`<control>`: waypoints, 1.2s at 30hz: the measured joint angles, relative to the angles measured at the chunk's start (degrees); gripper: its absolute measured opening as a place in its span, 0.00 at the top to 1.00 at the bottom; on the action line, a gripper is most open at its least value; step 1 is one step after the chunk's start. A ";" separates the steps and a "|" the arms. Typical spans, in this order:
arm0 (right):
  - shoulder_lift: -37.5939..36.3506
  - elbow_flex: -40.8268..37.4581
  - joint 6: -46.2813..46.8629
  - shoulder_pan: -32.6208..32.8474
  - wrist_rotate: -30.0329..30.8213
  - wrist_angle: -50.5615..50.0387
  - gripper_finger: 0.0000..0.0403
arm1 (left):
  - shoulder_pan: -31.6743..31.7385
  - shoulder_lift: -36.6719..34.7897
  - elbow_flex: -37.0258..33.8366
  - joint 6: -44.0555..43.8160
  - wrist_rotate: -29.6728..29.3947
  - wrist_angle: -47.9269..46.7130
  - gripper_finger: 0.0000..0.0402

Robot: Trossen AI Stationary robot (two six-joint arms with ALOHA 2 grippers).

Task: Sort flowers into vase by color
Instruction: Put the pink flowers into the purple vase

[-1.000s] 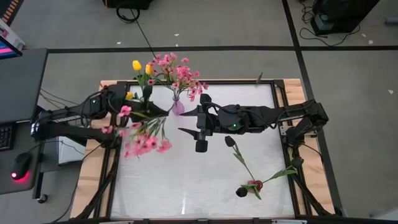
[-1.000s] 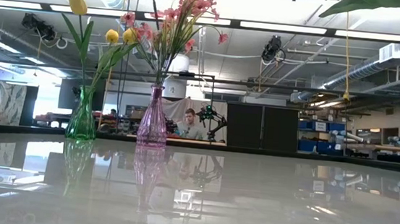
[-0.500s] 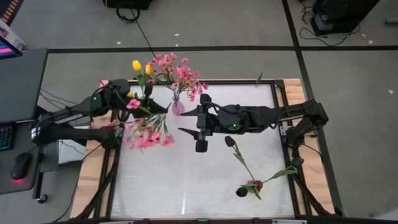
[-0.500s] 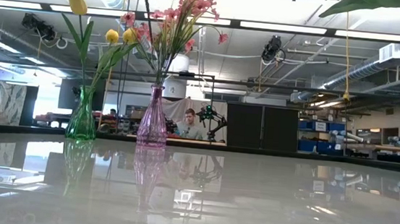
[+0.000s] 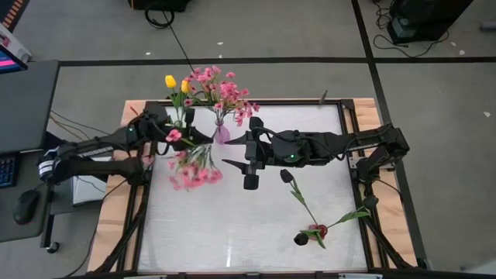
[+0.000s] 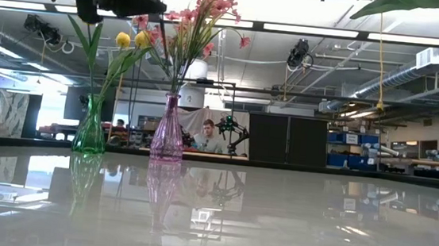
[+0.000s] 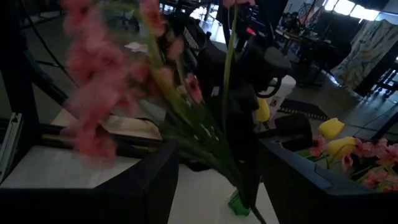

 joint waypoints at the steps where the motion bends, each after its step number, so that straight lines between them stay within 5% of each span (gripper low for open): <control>1: 0.00 0.00 0.00 0.02 0.00 0.00 0.44 | 0.17 -0.01 -0.79 0.01 -0.03 1.47 0.98; 36: 0.02 -0.02 0.02 0.01 -0.01 0.00 0.44 | 6.44 5.04 -2.49 -4.86 1.87 10.65 0.98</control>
